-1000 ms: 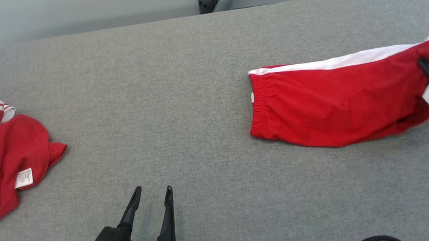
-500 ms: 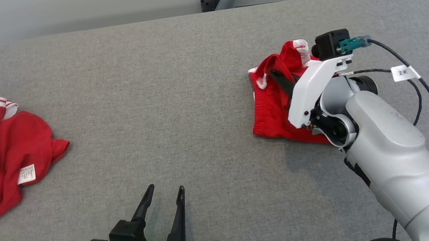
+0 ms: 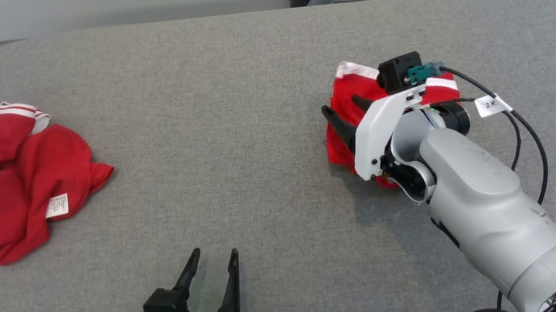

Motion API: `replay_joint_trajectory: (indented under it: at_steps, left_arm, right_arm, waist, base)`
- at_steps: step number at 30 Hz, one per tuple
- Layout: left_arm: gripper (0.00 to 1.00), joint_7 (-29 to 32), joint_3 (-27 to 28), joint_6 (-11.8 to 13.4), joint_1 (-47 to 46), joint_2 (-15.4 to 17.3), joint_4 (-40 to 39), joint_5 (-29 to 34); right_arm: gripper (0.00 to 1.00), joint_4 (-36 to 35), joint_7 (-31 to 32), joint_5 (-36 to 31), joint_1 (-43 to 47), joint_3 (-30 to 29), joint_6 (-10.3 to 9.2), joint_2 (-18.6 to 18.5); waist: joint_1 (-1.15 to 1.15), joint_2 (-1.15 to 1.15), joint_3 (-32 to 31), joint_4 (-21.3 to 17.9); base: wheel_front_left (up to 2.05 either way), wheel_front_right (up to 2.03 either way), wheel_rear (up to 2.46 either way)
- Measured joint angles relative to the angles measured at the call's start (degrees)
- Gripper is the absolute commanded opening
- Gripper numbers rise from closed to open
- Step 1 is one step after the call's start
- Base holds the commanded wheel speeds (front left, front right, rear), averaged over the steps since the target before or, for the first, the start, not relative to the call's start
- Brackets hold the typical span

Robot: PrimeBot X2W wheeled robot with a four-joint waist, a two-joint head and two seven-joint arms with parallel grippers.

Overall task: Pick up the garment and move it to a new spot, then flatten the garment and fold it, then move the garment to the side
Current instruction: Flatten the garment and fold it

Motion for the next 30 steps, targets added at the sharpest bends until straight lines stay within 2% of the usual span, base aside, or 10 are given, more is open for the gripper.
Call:
replay_joint_trajectory:
  at_steps: [5, 6, 9, 14, 17, 20, 24, 30]
  left_arm:
    - [1.00, 0.00, 2.40, 0.08, 1.64, -0.05, 0.05, -0.02]
    - [1.00, 0.00, 2.40, 0.08, 1.64, -0.05, 0.05, -0.02]
    - [1.00, 0.00, 4.02, 0.41, 3.64, -0.08, -0.63, -0.09]
    - [1.00, 0.00, 6.31, 0.88, 6.84, -0.48, -1.93, -0.09]
    - [1.00, 0.00, 7.36, 0.88, 8.49, -0.88, -3.00, 0.29]
    - [1.00, 0.00, 8.40, 0.66, 9.21, -1.32, -3.82, 1.01]
    - [1.00, 0.00, 10.03, 0.25, 10.66, -1.90, -4.37, 1.78]
    - [1.00, -0.01, 13.59, -0.49, 12.04, -2.78, -5.39, 3.88]
  right_arm:
    - [1.00, -4.28, -7.98, -3.61, 3.15, 1.89, 0.04, -3.05]
    - [1.00, -4.28, -7.98, -3.61, 3.15, 1.89, 0.04, -3.05]
    - [1.00, -7.95, -13.30, -6.50, 7.14, 0.88, 0.04, -6.66]
    - [1.00, -13.15, -21.71, -12.39, 16.71, -7.89, 0.03, -12.04]
    - [1.00, -17.93, -23.23, -19.34, 23.46, -14.92, 0.04, -14.00]
    - [1.00, -25.29, -23.41, -24.32, 31.48, -23.24, 0.03, -12.88]
    - [1.00, -33.20, -23.42, -28.04, 41.83, -30.63, 0.04, -8.69]
    - [1.00, -37.12, -23.42, -30.81, 52.72, -38.05, 0.04, -3.07]
  waist:
    - [0.00, 0.00, -2.00, -0.46]
    - [0.00, 0.00, -2.00, -0.46]
    - [0.00, 0.00, -3.54, -0.93]
    - [0.00, 0.00, -5.89, -2.29]
    - [0.00, 0.00, -7.01, -3.34]
    - [0.00, 0.00, -7.89, -4.33]
    - [0.00, 0.00, -9.15, -5.29]
    - [0.00, 0.00, -10.63, -6.65]
  base:
    - [0.00, 0.00, 0.00]
    - [0.00, 0.00, 0.00]
    - [0.00, 0.00, 0.00]
    - [0.00, 0.00, 0.00]
    - [0.00, 0.00, 0.00]
    - [0.00, 0.00, 0.00]
    - [0.00, 0.00, 0.00]
    - [0.00, 0.00, 0.00]
